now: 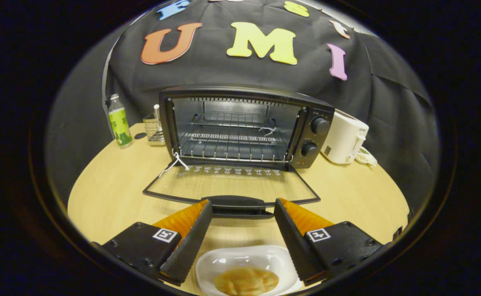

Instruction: Open the toaster oven, put the food inside, and close the toaster oven door.

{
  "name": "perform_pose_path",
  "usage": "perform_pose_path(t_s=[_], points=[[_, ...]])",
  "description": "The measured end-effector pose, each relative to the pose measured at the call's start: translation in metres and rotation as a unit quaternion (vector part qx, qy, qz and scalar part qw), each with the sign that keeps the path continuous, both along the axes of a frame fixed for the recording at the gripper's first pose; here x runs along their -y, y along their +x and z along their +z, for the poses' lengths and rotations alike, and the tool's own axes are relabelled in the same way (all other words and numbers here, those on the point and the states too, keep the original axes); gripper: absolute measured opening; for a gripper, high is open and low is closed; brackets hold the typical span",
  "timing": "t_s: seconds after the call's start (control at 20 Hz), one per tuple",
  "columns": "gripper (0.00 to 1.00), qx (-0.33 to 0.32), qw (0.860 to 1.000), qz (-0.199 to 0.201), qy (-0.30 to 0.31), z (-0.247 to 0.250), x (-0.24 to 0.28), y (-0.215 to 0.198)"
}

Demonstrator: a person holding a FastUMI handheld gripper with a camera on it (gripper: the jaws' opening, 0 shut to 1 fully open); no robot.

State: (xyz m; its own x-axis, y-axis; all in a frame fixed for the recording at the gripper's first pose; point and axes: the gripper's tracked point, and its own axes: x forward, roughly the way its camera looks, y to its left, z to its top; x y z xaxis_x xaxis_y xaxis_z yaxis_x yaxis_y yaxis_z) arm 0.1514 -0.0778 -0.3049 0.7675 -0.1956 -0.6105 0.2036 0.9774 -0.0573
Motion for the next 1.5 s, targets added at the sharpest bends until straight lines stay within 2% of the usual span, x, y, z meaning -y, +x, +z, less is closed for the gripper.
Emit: perform_pose_path(t_s=[0.25, 0.45, 0.7, 0.85, 1.0, 1.2, 1.35, 1.5], points=[[0.99, -0.004, 1.0, 0.003, 0.005, -0.001, -0.004, 0.001], [0.99, 0.023, 1.0, 0.002, -0.009, 0.025, -0.006, -0.014], [0.99, 0.092, 0.996, 0.0, -0.016, 0.084, -0.011, -0.056], [0.99, 0.125, 0.992, -0.002, -0.018, 0.102, -0.014, -0.089], [0.99, 0.146, 0.989, -0.005, 0.006, 0.096, -0.016, -0.12], [1.0, 0.138, 0.99, -0.005, -0.011, 0.076, -0.01, -0.152], [1.0, 0.138, 0.99, -0.004, 0.021, 0.058, -0.014, -0.156], [1.0, 0.12, 0.993, 0.0, 0.016, 0.038, -0.011, -0.157]])
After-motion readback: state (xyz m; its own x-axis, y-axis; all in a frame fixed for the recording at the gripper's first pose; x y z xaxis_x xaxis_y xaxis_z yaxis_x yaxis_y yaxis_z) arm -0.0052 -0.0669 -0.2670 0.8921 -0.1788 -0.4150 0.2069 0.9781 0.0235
